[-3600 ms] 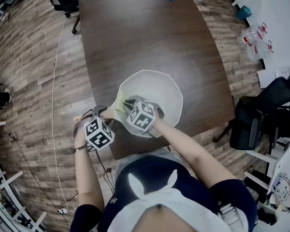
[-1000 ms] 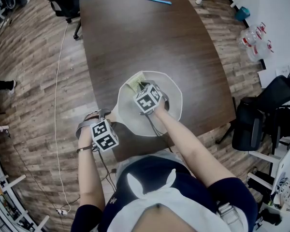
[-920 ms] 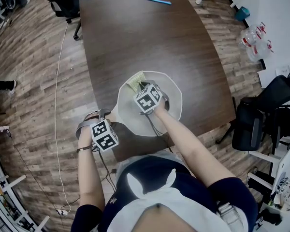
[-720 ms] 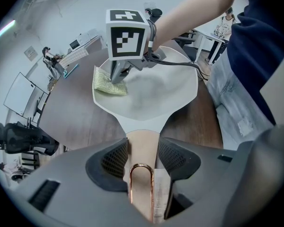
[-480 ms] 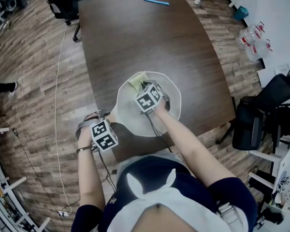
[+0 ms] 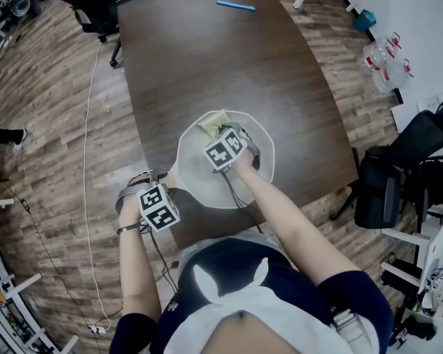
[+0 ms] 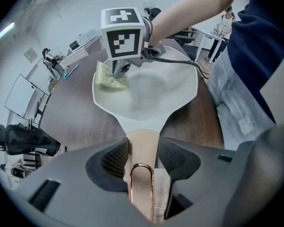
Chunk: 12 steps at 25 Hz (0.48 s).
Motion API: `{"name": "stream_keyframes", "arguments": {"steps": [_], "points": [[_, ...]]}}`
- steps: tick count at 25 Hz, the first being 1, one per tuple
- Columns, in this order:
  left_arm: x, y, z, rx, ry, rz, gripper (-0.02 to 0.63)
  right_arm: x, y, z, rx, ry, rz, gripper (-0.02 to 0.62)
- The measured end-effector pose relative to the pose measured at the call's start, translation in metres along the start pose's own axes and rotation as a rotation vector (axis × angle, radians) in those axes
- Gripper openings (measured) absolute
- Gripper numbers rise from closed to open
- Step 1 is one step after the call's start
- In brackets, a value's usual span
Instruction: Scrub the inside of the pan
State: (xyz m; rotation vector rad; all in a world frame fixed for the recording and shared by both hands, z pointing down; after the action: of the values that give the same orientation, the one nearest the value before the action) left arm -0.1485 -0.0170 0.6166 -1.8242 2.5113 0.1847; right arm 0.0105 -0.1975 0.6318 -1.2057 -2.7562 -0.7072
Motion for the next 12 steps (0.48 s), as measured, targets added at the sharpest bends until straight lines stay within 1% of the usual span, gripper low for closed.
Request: {"name": "stream_keyframes", "arguments": {"steps": [12], "points": [[0.001,0.002,0.000,0.000,-0.002,0.002,0.204,-0.015,0.013,0.003,0.067,0.059,0.045,0.025]]}}
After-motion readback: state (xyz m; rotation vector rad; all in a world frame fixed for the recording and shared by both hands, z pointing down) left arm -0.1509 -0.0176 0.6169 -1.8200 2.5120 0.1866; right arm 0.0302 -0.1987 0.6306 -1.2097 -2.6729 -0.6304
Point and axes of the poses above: the fingertips, and each gripper's own axes: z backward along the fingers, x to its left, y out of its underside, the point moved 3 cm from there along z, backward along the fingers, and after that the axes turned 6 degrees about x, right-handed, at the moved point
